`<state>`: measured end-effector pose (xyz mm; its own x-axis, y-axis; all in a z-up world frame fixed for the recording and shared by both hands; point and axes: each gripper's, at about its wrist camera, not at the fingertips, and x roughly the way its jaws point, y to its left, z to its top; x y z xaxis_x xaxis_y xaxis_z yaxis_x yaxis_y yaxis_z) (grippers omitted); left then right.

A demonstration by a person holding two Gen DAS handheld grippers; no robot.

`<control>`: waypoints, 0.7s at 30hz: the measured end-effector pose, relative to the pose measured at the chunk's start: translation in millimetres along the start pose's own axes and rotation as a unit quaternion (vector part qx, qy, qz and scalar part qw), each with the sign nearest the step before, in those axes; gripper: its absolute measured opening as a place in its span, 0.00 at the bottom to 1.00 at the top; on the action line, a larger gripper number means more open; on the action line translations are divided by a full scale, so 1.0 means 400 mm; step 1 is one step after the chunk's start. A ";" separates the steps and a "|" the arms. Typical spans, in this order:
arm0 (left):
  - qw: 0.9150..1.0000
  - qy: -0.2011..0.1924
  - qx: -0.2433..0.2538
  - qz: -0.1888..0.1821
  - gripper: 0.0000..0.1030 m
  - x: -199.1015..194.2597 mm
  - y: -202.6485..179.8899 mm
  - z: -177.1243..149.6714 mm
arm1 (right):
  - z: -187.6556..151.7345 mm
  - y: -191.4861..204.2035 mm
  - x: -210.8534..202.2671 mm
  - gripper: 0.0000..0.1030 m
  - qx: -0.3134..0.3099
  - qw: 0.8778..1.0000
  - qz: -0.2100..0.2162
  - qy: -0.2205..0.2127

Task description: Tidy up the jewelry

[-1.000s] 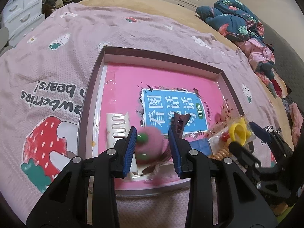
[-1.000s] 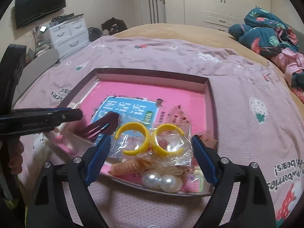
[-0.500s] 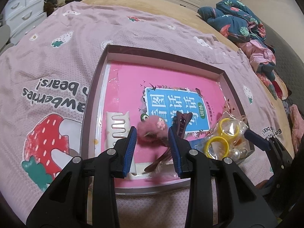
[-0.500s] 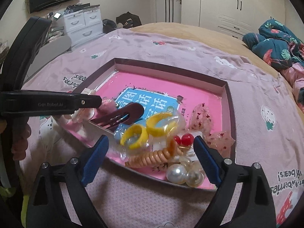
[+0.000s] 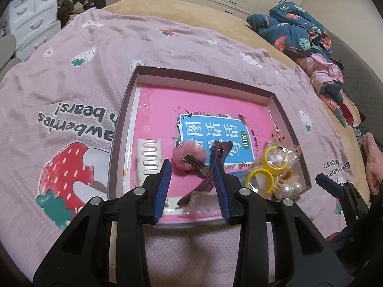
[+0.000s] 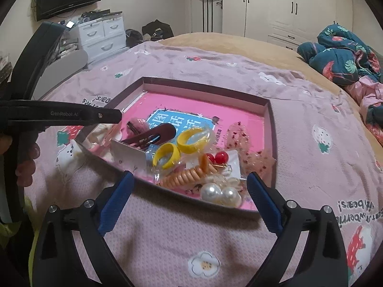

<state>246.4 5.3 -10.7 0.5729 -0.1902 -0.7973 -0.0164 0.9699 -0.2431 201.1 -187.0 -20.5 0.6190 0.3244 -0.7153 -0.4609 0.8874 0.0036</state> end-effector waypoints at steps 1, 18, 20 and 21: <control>1.000 -0.002 0.001 0.000 0.32 -0.008 -0.002 -0.003 | -0.002 -0.001 -0.006 0.92 0.000 1.000 -0.002 -0.001; 0.999 -0.044 0.018 0.010 0.72 -0.156 -0.033 -0.082 | -0.050 -0.023 -0.119 0.95 0.027 0.999 -0.027 -0.026; 0.999 -0.048 0.017 0.007 0.73 -0.171 -0.034 -0.092 | -0.058 -0.024 -0.134 0.96 0.031 0.999 -0.028 -0.029; 0.999 -0.050 0.018 0.007 0.76 -0.178 -0.034 -0.097 | -0.061 -0.024 -0.140 0.96 0.033 0.999 -0.028 -0.031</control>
<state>174.0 -0.3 28.1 0.6516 -0.1616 -0.7411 0.0027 0.9775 -0.2108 155.3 -221.9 2.7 0.6819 0.2905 -0.6713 -0.3827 0.9238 0.0111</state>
